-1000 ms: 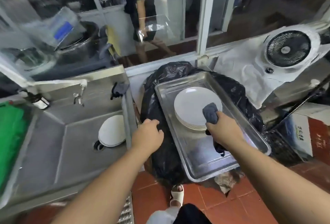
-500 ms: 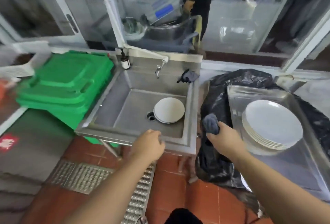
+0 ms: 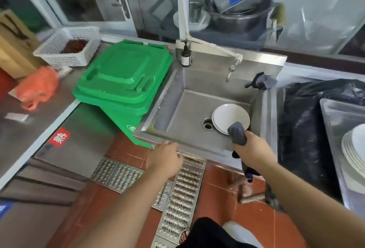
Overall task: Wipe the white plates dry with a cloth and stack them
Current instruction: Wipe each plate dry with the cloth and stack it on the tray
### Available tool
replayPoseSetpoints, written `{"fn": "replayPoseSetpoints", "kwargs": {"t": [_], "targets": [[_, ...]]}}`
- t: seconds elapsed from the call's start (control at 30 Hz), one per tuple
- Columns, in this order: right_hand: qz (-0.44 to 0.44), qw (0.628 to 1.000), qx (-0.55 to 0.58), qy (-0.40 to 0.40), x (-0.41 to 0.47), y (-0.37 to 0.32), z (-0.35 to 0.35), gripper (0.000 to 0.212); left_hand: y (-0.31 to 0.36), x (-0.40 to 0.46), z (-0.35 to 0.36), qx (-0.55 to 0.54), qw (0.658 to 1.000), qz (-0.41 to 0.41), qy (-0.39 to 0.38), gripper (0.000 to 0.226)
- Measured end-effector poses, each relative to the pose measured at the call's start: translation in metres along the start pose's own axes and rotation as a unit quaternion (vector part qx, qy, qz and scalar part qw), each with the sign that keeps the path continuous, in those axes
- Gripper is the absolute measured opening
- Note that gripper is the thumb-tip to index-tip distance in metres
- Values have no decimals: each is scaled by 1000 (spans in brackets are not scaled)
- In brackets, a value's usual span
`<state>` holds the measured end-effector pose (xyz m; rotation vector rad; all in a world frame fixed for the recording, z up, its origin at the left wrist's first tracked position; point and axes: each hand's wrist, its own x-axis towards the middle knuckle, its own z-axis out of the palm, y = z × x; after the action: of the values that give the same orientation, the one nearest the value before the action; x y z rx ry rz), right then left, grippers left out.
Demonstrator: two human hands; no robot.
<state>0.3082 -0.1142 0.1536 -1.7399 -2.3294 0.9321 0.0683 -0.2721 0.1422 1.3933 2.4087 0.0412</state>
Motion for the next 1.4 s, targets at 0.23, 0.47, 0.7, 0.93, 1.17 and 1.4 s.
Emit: {"fn": "replayPoseSetpoints", "kwargs": {"t": [0.23, 0.47, 0.7, 0.93, 1.17, 1.4], "targets": [[11, 1000, -19, -3, 52, -7, 9, 14, -2, 53, 2, -5, 1000, 5, -21, 40], [36, 999, 5, -17, 135, -2, -3, 18, 22, 136, -6, -25, 999, 1, -39, 43], [63, 997, 2, -33, 214, -1, -25, 24, 42, 218, -31, -30, 998, -9, -49, 47], [114, 992, 26, -51, 248, 9, -14, 18, 56, 289, -15, -15, 995, 27, -96, 45], [206, 977, 44, -35, 276, 22, 13, 17, 71, 366, 16, -1, 982, 78, -169, 40], [290, 955, 64, -20, 302, 56, 70, 18, 83, 425, 77, -14, 966, 124, -228, 28]]}}
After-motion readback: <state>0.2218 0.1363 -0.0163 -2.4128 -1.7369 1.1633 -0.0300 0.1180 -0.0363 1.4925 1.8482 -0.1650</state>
